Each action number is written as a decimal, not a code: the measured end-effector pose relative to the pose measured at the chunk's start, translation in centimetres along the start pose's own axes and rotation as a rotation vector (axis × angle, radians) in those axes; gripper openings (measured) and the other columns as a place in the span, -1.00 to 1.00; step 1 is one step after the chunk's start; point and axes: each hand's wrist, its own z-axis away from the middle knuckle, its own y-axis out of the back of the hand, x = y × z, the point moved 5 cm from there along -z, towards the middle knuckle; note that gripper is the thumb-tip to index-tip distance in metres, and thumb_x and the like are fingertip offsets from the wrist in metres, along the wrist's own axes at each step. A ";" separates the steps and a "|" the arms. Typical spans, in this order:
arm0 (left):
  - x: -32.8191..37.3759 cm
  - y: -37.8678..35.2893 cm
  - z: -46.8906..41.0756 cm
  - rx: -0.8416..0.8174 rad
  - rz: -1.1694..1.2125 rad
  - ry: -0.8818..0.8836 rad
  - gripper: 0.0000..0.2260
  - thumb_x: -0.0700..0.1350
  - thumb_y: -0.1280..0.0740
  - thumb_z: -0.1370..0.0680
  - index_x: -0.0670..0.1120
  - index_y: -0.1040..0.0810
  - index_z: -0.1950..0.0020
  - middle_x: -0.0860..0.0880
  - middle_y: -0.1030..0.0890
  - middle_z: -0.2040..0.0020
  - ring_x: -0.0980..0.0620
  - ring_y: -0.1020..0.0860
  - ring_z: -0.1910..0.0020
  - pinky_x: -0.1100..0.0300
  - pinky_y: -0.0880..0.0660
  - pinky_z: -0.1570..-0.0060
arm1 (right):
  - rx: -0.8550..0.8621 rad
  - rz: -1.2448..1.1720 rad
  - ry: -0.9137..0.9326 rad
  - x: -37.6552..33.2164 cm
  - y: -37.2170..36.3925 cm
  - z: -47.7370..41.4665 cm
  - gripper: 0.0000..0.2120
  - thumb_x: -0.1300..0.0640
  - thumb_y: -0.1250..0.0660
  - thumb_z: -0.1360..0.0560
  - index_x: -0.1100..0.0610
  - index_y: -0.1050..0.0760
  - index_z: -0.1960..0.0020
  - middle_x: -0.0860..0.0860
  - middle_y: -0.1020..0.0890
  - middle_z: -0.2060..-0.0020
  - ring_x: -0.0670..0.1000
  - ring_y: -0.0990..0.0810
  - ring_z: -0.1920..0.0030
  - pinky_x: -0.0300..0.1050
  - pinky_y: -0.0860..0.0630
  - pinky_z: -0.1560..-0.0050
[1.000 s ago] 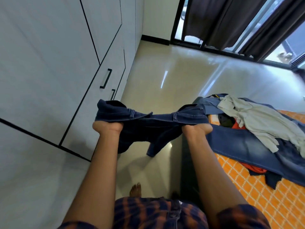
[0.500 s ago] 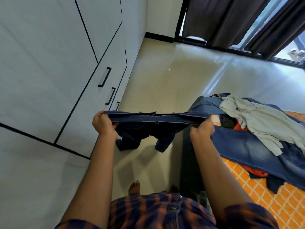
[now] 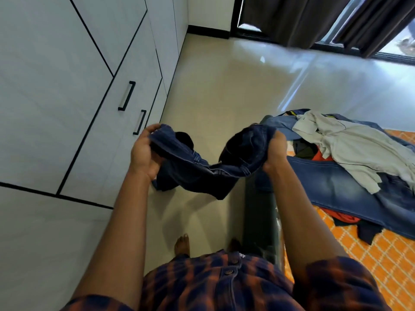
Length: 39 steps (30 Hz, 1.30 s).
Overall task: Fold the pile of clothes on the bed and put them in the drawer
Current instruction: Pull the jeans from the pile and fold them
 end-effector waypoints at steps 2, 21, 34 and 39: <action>1.1 -3.7 0.8 -0.131 -0.484 -0.113 -0.75 -0.28 -0.17 -0.59 -0.06 -0.62 0.01 -0.07 -0.65 0.08 -0.05 -0.60 0.09 0.16 -0.53 0.21 | -0.147 0.553 0.219 -2.2 -1.9 0.2 -0.73 0.27 -0.15 -0.62 0.13 -0.46 0.22 0.01 -0.52 0.32 -0.06 -0.49 0.35 -0.15 -0.44 0.31; -3.5 -7.1 3.5 -0.069 -0.447 0.078 -0.79 -0.33 -0.30 -0.48 0.00 -0.53 0.13 -0.03 -0.65 0.24 -0.03 -0.64 0.25 0.05 -0.60 0.32 | -0.479 0.882 0.594 2.2 -0.4 2.4 -0.33 -0.05 -0.52 -0.39 -0.10 -0.36 -0.43 0.05 -0.60 0.10 -0.06 -0.63 0.16 -0.14 -0.61 0.07; -5.8 -7.5 4.9 -0.031 -0.306 0.101 -0.79 -0.39 -0.29 -0.52 -0.08 -0.46 0.09 -0.07 -0.62 0.15 0.02 -0.64 0.24 0.13 -0.59 0.34 | 0.147 0.636 0.220 7.8 3.8 0.9 -0.92 0.15 -0.29 -0.48 0.16 -0.47 0.08 0.07 -0.57 0.23 0.03 -0.52 0.20 0.03 -0.51 0.20; -5.7 -7.0 4.8 -0.010 -0.246 0.108 -0.81 -0.37 -0.36 -0.52 -0.10 -0.47 0.02 -0.11 -0.63 0.08 -0.02 -0.66 0.21 0.10 -0.61 0.30 | -0.129 0.445 0.106 8.1 3.2 1.1 -0.50 0.20 -0.51 -0.47 0.07 -0.39 -0.32 0.12 -0.57 -0.06 0.06 -0.66 0.03 -0.20 -0.62 0.29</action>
